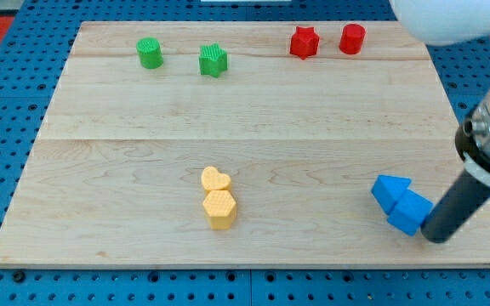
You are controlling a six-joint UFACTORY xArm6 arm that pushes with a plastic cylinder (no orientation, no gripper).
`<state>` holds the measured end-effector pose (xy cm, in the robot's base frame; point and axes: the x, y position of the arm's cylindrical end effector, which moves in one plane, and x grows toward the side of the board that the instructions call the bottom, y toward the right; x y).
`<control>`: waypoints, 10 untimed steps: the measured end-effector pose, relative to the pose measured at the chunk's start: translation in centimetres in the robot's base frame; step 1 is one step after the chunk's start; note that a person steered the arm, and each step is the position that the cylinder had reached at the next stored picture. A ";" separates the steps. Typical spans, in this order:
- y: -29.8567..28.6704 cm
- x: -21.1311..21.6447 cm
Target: Push the red circle towards the red star
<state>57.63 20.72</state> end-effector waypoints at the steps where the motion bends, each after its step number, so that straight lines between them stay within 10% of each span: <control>1: -2.4 -3.1; 3: 5.2 -3.7; 7: 6.4 -32.9; 10: 4.2 -36.2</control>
<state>21.45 24.87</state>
